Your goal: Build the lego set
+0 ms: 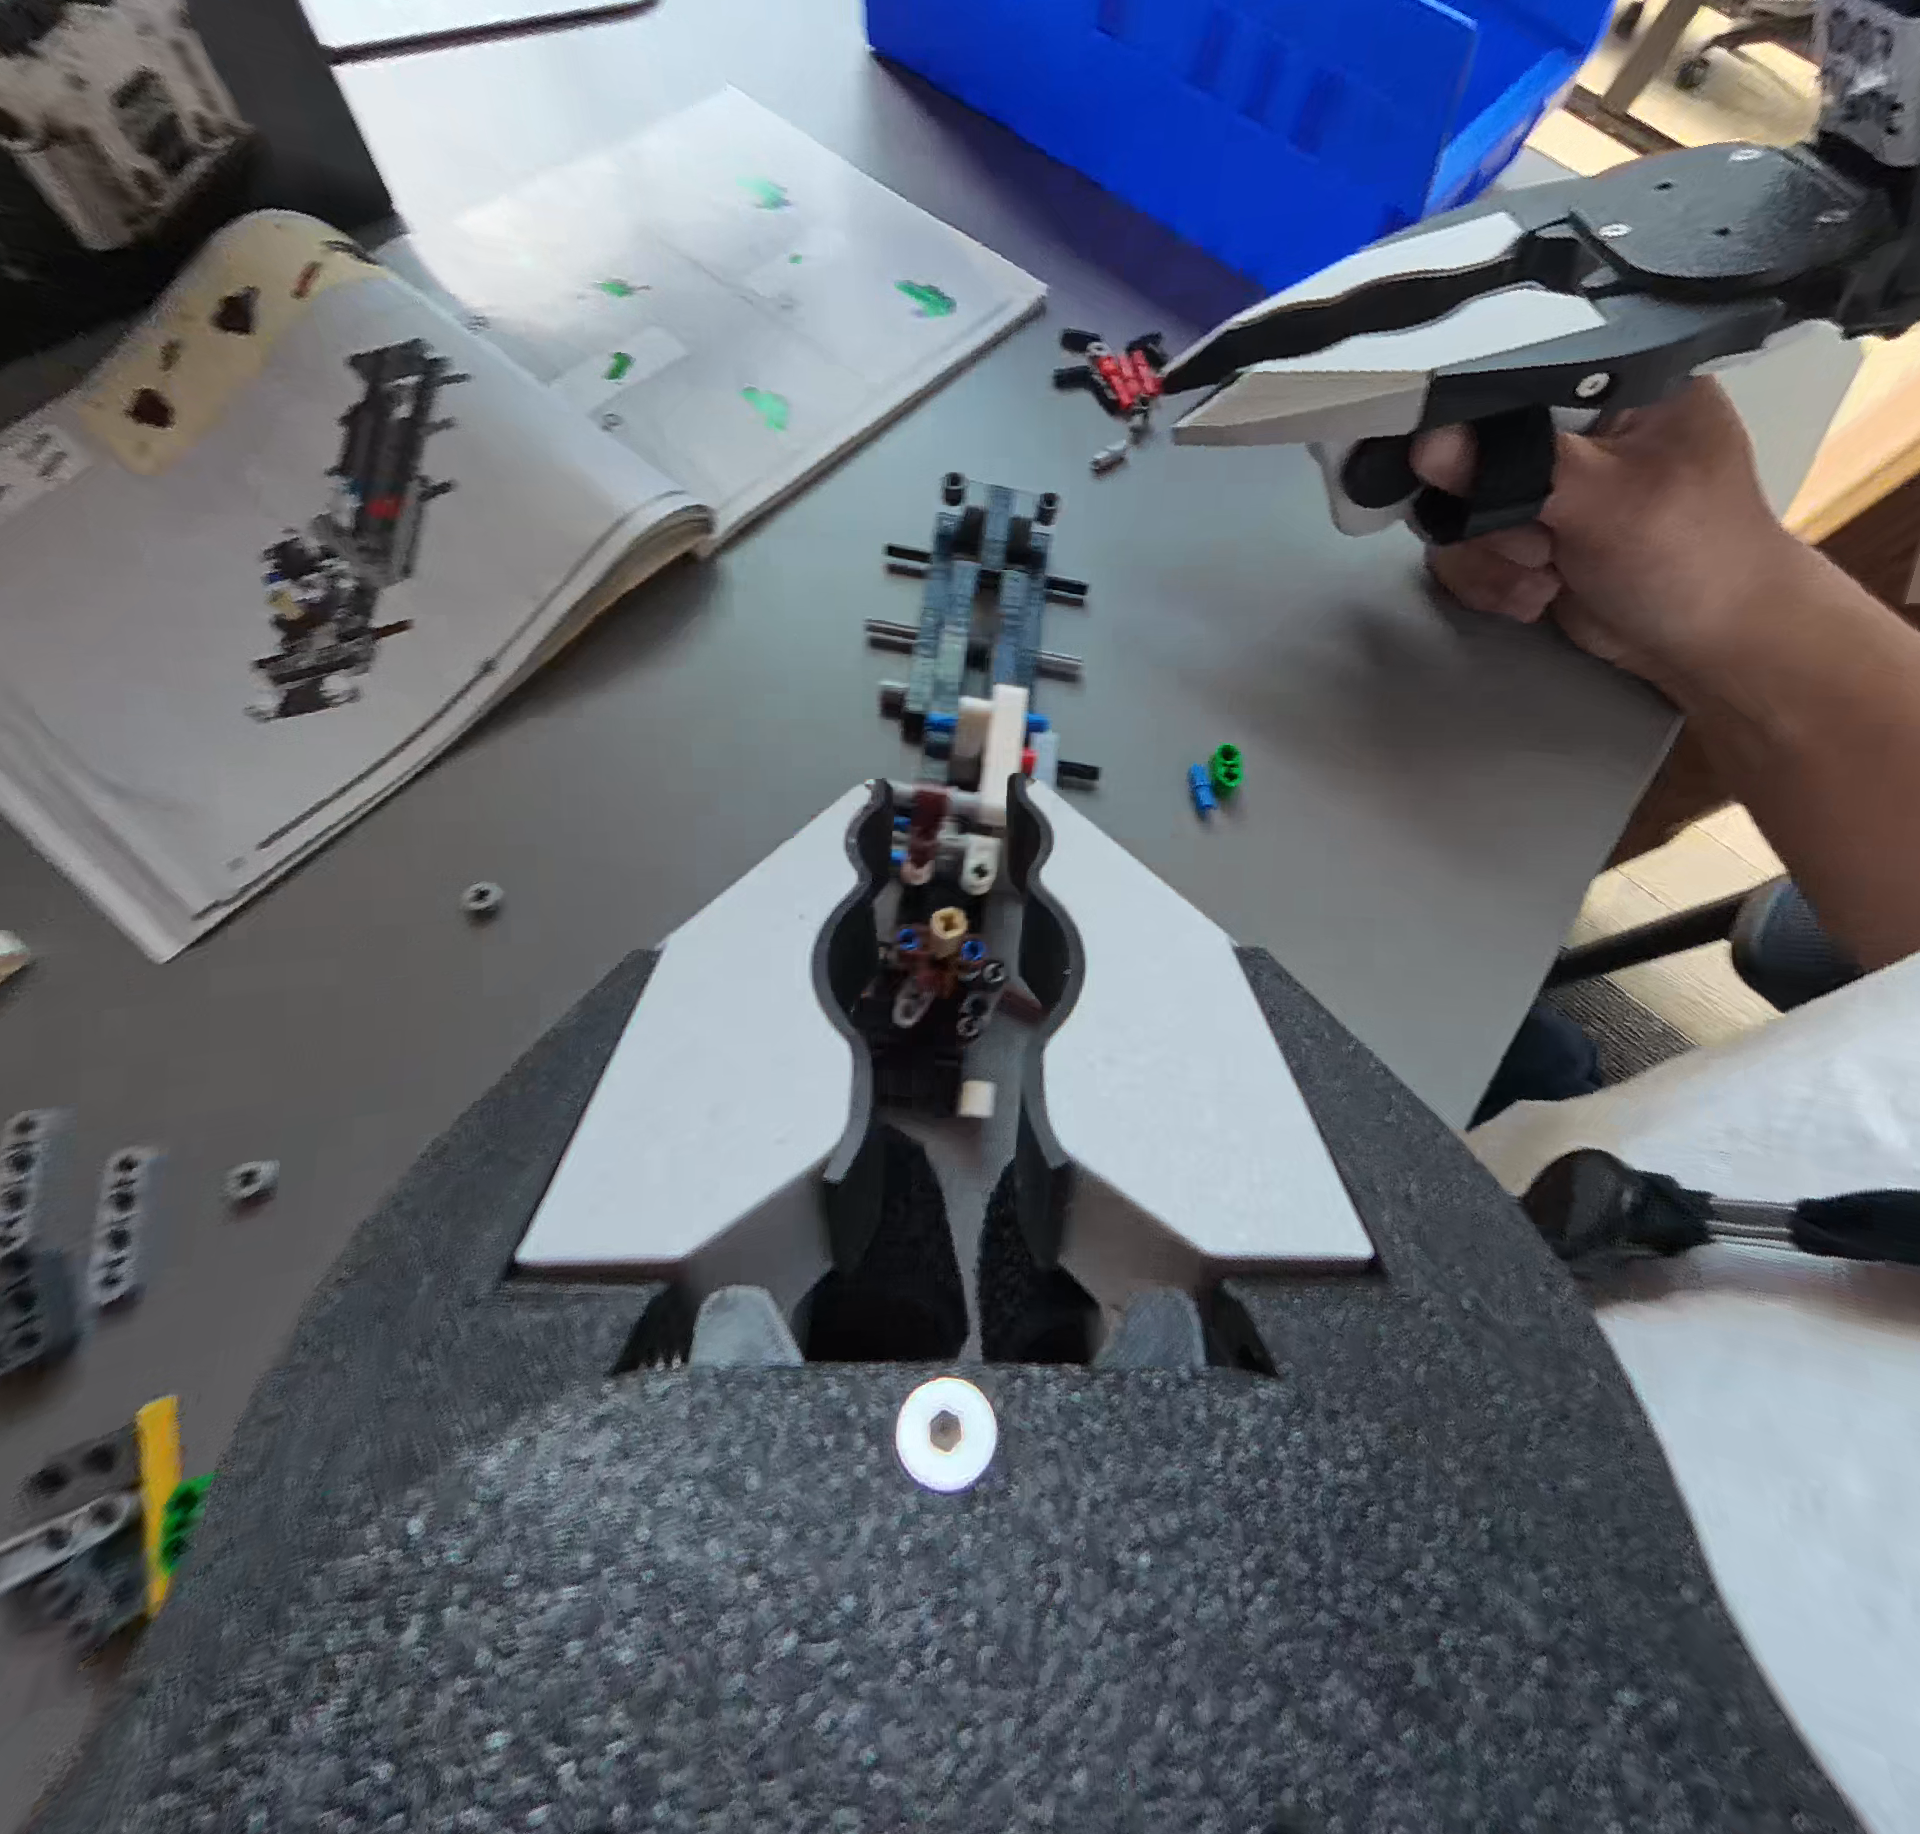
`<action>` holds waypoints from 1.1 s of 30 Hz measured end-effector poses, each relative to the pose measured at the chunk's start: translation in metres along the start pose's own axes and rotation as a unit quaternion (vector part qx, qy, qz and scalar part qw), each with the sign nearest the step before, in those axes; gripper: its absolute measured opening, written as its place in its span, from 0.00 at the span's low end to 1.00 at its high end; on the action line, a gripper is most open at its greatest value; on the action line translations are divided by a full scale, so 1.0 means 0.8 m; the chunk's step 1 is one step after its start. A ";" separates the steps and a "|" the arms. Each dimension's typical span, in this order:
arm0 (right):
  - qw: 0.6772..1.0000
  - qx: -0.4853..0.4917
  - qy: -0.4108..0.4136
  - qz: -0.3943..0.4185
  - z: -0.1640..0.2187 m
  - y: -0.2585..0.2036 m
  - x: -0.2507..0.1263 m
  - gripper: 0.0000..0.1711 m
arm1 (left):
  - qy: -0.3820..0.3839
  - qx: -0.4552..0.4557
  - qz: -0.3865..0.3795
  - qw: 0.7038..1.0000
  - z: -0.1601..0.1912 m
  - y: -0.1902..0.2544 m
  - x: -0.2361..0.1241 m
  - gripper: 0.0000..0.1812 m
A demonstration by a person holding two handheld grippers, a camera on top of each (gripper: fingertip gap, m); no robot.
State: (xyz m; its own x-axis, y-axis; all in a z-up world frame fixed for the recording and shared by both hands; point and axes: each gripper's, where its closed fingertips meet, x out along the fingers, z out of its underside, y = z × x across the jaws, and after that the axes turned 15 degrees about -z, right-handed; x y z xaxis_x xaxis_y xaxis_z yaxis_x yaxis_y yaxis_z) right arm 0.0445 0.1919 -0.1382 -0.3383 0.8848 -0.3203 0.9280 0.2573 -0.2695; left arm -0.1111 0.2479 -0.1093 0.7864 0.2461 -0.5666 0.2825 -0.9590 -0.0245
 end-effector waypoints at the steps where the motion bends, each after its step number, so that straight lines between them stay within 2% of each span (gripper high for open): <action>1: 1.000 0.001 -0.001 0.000 0.000 0.000 0.000 0.15 | 0.007 -0.004 -0.024 1.000 0.003 -0.018 -0.003 0.11; 5: 1.000 0.008 0.003 0.012 0.000 0.006 -0.002 0.15 | -0.010 0.021 -0.180 0.983 0.039 -0.107 -0.009 0.11; 7: 1.000 0.016 0.010 0.019 -0.001 0.010 -0.004 0.15 | -0.001 0.024 -0.203 0.979 0.049 -0.123 -0.014 0.11; 10: 0.998 0.037 0.010 0.046 0.001 0.025 -0.012 0.15 | 0.015 -0.018 -0.177 0.984 0.055 -0.121 -0.014 0.11; 13: 0.990 0.066 -0.018 0.124 0.008 0.057 -0.031 0.15 | 0.028 -0.059 -0.144 0.987 0.059 -0.116 -0.009 0.11; 16: 0.974 0.063 -0.060 0.210 0.008 0.084 -0.054 0.15 | 0.043 -0.067 -0.136 0.988 0.066 -0.117 -0.004 0.11; 20: 0.952 0.052 -0.116 0.279 0.015 0.110 -0.065 0.14 | 0.045 -0.057 -0.129 0.989 0.068 -0.114 0.001 0.11; 25: 0.945 0.114 -0.118 0.284 0.042 0.126 -0.061 0.11 | 0.038 -0.035 -0.119 0.992 0.070 -0.107 0.006 0.11; 33: 0.944 0.129 -0.134 0.273 0.048 0.124 -0.045 0.09 | 0.030 -0.043 -0.091 0.994 0.072 -0.102 0.007 0.11</action>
State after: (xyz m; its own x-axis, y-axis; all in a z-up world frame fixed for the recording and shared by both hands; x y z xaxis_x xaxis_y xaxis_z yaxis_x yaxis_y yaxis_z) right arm 0.1432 0.1704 -0.1882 0.1210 0.7197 -0.6836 0.9184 -0.3426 -0.1981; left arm -0.1609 0.3192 -0.1577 0.7482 0.4249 -0.5096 0.4669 -0.8829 -0.0507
